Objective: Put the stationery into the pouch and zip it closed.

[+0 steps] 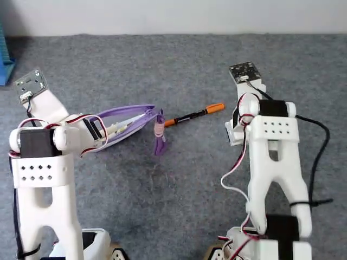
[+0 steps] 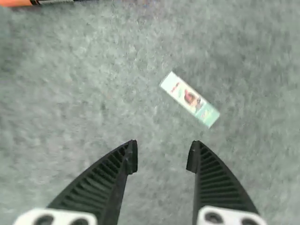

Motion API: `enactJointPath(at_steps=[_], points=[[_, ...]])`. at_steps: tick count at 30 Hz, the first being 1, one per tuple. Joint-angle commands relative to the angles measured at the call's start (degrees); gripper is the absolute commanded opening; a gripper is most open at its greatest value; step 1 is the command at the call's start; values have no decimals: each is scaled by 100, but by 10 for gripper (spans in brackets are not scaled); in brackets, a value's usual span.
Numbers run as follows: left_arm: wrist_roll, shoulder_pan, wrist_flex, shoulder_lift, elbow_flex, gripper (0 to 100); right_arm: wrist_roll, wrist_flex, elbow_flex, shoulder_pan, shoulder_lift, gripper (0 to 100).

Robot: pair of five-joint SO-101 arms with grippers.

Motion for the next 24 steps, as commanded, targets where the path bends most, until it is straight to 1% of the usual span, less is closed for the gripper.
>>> enactJointPath(at_steps=[1,5,8,14,17,24], points=[[53,-18,105,141,22,115,527,-514,-53,40,330,191],[53,-18,97,141,22,115,1037,-1059,-62,92,796,191],[53,-18,97,141,22,115,1292,-1218,-220,180,1121,191],[53,-18,97,141,22,115,1345,-1209,-958,444,2105,191],[53,-18,97,141,22,115,1345,-1209,-1231,444,2580,190],[53,-18,97,141,22,115,1345,-1200,-1336,409,3064,188]])
